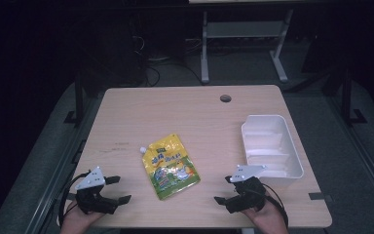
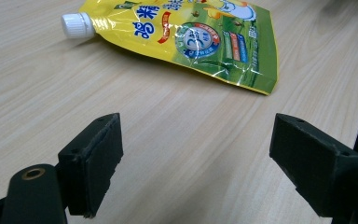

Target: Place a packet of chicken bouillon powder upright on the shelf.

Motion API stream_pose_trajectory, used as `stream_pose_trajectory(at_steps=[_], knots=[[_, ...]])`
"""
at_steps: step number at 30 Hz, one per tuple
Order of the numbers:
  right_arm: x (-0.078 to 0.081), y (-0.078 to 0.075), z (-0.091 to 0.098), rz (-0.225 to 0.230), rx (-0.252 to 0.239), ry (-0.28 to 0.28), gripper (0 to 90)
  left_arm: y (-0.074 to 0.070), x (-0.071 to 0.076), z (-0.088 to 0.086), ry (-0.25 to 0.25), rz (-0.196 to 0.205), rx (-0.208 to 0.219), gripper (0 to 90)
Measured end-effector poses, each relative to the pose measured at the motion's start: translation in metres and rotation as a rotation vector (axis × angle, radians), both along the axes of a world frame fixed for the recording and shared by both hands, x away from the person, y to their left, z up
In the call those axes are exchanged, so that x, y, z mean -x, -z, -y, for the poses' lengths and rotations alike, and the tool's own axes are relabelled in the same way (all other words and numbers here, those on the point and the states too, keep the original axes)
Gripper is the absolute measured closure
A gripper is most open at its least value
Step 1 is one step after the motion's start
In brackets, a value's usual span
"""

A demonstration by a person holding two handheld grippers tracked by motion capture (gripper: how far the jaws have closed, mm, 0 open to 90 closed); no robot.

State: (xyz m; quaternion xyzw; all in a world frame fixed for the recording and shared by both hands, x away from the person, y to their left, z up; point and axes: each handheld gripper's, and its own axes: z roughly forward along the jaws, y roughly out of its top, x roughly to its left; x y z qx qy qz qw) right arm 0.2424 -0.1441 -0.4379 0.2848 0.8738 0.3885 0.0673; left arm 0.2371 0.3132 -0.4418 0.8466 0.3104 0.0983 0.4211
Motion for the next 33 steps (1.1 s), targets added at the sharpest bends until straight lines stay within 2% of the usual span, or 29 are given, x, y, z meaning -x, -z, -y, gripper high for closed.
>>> stream_pose_trajectory(at_steps=[3,6,8,11,15,17,25,33], knots=[[0.0,-0.002,-0.003,0.006,-0.012,0.003,19.8,0.0,0.0,0.0,0.001,-0.005,0.004,16.5],[-0.001,-0.005,-0.009,-0.003,-0.022,-0.002,18.8,-0.001,0.0,0.0,-0.003,-0.009,0.001,17.4],[-0.004,-0.006,-0.014,-0.025,-0.027,-0.006,18.4,-0.002,0.0,-0.001,-0.01,-0.006,-0.001,17.7],[-0.01,-0.009,-0.02,-0.026,-0.018,-0.014,20.1,-0.002,0.0,-0.002,-0.022,-0.01,0.011,17.7],[-0.025,-0.016,-0.029,-0.047,-0.013,-0.013,18.7,-0.002,-0.003,-0.003,-0.03,-0.013,0.011,17.7],[-0.031,-0.019,-0.033,-0.037,-0.007,-0.008,19.5,-0.001,-0.003,-0.004,-0.028,-0.013,0.009,17.7],[-0.059,-0.033,-0.053,-0.053,-0.008,-0.022,19.3,0.001,-0.005,-0.004,-0.023,-0.018,-0.022,19.7],[-0.083,-0.042,-0.073,-0.103,0.004,-0.058,18.1,-0.001,-0.006,-0.006,-0.037,-0.014,-0.009,20.9]])
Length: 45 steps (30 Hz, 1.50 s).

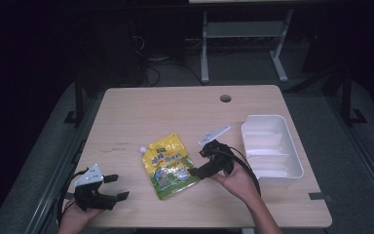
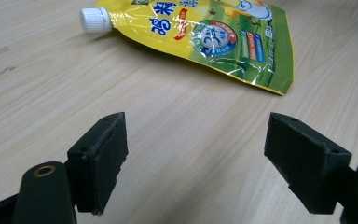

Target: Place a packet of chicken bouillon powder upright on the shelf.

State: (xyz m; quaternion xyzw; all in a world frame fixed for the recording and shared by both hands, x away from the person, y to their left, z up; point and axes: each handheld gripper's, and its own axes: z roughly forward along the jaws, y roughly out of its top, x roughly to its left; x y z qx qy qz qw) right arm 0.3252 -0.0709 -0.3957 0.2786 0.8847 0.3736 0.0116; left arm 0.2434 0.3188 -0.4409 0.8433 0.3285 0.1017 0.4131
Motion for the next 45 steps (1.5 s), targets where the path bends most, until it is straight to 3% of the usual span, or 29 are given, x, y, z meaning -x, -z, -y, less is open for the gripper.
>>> stream_pose_trajectory(at_steps=[8,17,31,33,38,45], knots=[[-0.031,-0.01,-0.019,-0.011,0.032,-0.016,21.3,0.0,-0.007,0.004,-0.002,-0.001,-0.002,22.3],[-0.058,-0.008,-0.036,-0.043,0.078,-0.046,21.3,-0.001,-0.015,0.013,0.0,-0.01,0.011,23.0],[-0.079,-0.011,-0.055,-0.06,0.087,-0.038,18.4,0.001,-0.02,0.017,-0.003,-0.006,0.015,23.7],[-0.081,-0.008,-0.058,-0.051,0.091,-0.043,18.8,0.002,-0.021,0.018,-0.002,-0.012,0.013,23.9],[-0.09,0.002,-0.057,-0.085,0.112,-0.035,18.9,0.002,-0.024,0.021,0.0,-0.014,0.013,24.4],[-0.098,0.009,-0.06,-0.112,0.098,-0.036,20.4,0.003,-0.038,0.026,-0.024,-0.033,0.031,24.4]])
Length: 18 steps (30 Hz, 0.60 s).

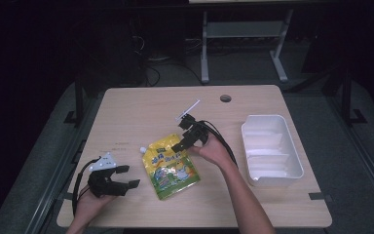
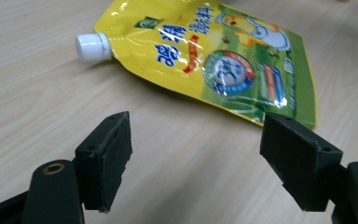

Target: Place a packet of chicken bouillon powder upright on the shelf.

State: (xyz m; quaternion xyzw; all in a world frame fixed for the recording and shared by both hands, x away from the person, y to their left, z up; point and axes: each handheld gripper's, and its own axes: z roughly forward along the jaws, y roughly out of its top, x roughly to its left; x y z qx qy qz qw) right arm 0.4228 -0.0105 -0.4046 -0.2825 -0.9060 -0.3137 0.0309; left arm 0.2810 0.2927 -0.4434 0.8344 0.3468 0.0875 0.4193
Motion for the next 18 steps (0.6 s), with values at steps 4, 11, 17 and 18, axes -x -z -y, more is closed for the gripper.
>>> stream_pose_trajectory(at_steps=[4,11,17,18], knots=[[-0.004,0.006,-0.003,-0.004,0.012,0.002,22.6,0.0,-0.007,0.007,-0.049,-0.008,-0.013,28.0],[-0.009,0.014,-0.005,-0.009,0.051,0.016,26.4,-0.003,-0.014,0.019,-0.074,0.01,-0.027,35.9],[-0.016,0.02,-0.005,-0.029,0.051,0.042,29.3,0.003,-0.021,0.028,-0.036,-0.019,-0.026,62.5],[-0.017,0.022,-0.006,-0.027,0.059,0.044,30.1,0.003,-0.022,0.032,-0.023,-0.023,-0.034,64.7]])
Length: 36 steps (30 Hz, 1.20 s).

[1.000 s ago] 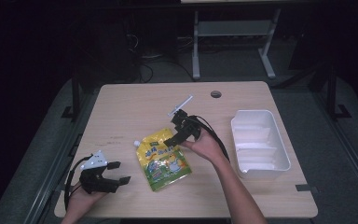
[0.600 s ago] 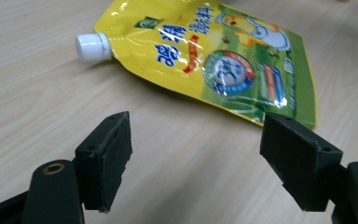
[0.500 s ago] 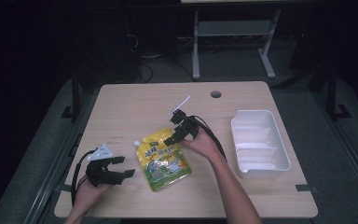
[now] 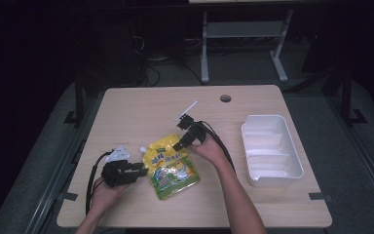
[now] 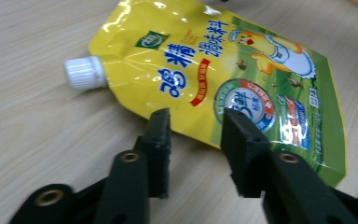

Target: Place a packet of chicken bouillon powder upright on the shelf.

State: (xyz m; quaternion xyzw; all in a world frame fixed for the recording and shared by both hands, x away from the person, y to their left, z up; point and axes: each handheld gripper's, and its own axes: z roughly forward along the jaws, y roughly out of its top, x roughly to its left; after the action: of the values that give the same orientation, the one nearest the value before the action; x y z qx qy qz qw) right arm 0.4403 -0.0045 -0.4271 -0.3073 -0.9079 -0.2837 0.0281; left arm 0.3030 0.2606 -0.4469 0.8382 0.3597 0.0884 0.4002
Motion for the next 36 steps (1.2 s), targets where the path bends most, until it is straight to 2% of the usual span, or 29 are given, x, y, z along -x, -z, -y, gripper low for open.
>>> stream_pose_trajectory(at_steps=[5,8,12,20,25,26,28,33,36], knots=[[-0.001,0.004,-0.003,0.0,0.03,-0.001,33.9,0.002,-0.002,0.008,0.023,-0.019,-0.014,70.7],[-0.003,0.006,-0.002,-0.01,0.02,0.012,35.2,0.005,-0.002,0.011,0.035,-0.028,-0.033,71.9],[-0.004,0.01,-0.002,-0.023,0.036,0.015,36.9,0.007,-0.005,0.009,0.033,-0.049,-0.02,72.6],[-0.005,0.015,-0.005,-0.051,0.036,-0.015,49.6,0.009,-0.006,0.01,0.031,-0.053,-0.045,70.6],[-0.002,0.009,-0.001,-0.037,0.006,-0.028,61.4,0.01,-0.006,0.01,0.03,-0.059,-0.049,70.1],[-0.002,0.009,-0.001,-0.037,0.006,-0.028,61.4,0.01,-0.006,0.01,0.03,-0.059,-0.049,70.0],[-0.001,0.006,-0.002,-0.02,0.018,-0.058,67.5,0.011,-0.006,0.01,0.028,-0.058,-0.051,69.5],[-0.004,0.01,-0.002,-0.02,0.043,-0.046,68.1,0.011,-0.007,0.01,0.03,-0.059,-0.05,69.4],[-0.009,0.015,0.001,-0.051,0.032,-0.027,67.9,0.012,-0.008,0.009,0.027,-0.068,-0.035,69.3]])
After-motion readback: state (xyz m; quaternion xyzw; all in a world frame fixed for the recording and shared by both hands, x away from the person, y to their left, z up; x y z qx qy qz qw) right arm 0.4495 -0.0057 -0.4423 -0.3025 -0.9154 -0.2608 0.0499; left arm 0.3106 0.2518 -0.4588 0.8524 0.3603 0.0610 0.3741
